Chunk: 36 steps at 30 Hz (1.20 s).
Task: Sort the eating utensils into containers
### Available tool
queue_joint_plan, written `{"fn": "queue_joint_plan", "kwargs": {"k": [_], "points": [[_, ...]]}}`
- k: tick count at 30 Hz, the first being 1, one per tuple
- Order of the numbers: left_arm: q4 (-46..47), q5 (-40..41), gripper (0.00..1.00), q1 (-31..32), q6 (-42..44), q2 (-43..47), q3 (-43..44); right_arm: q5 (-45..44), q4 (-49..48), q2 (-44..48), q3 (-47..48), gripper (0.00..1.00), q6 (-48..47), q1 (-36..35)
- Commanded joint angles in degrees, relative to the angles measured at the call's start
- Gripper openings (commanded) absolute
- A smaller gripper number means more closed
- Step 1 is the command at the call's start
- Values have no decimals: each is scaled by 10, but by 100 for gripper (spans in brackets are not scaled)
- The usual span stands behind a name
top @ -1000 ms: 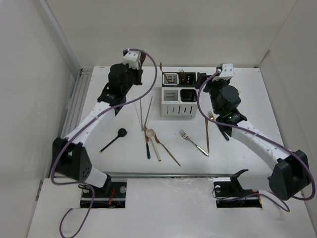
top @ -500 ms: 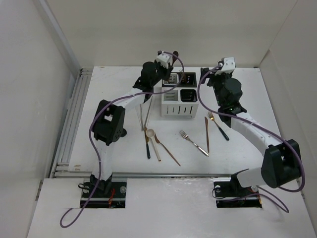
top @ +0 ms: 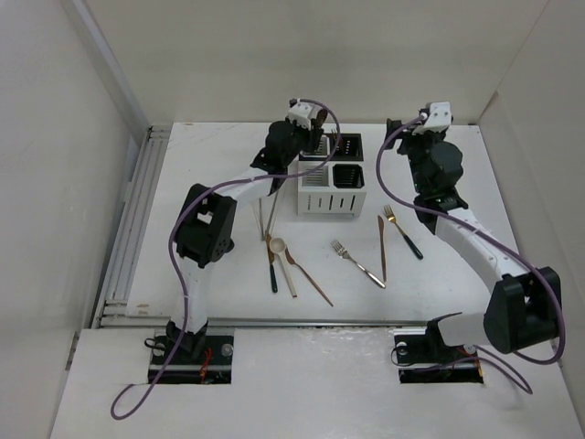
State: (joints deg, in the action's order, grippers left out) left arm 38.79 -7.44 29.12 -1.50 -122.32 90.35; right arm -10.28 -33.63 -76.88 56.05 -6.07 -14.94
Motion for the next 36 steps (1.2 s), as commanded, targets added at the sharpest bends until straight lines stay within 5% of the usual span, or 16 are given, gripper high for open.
{"fn": "queue_joint_plan", "kwargs": {"k": [1,6,10,12,14,17,19,25,36], "points": [[43,29,33,-2,-4,9,-1,11,-16,30,2,86,-13,4],[43,35,48,-2,46,73,-41,17,-16,48,-13,86,-18,4],[2,19,50,-9,115,180,-86,40,-16,48,-25,86,-18,4],[-65,-18,66,-27,136,234,-118,46,-16,48,-31,87,-18,-12],[-172,-106,81,-69,198,310,-118,46,-9,53,-37,87,-18,-25],[-475,-232,100,-130,395,367,-118,60,-3,59,-52,96,-18,-54],[-667,-239,100,-153,476,374,-125,77,-3,66,-63,97,-18,-72],[-907,-205,100,-198,628,354,-166,107,31,85,-81,100,-18,-117],[-779,-97,92,-192,591,344,-315,29,78,133,-114,100,-18,-204]]}}
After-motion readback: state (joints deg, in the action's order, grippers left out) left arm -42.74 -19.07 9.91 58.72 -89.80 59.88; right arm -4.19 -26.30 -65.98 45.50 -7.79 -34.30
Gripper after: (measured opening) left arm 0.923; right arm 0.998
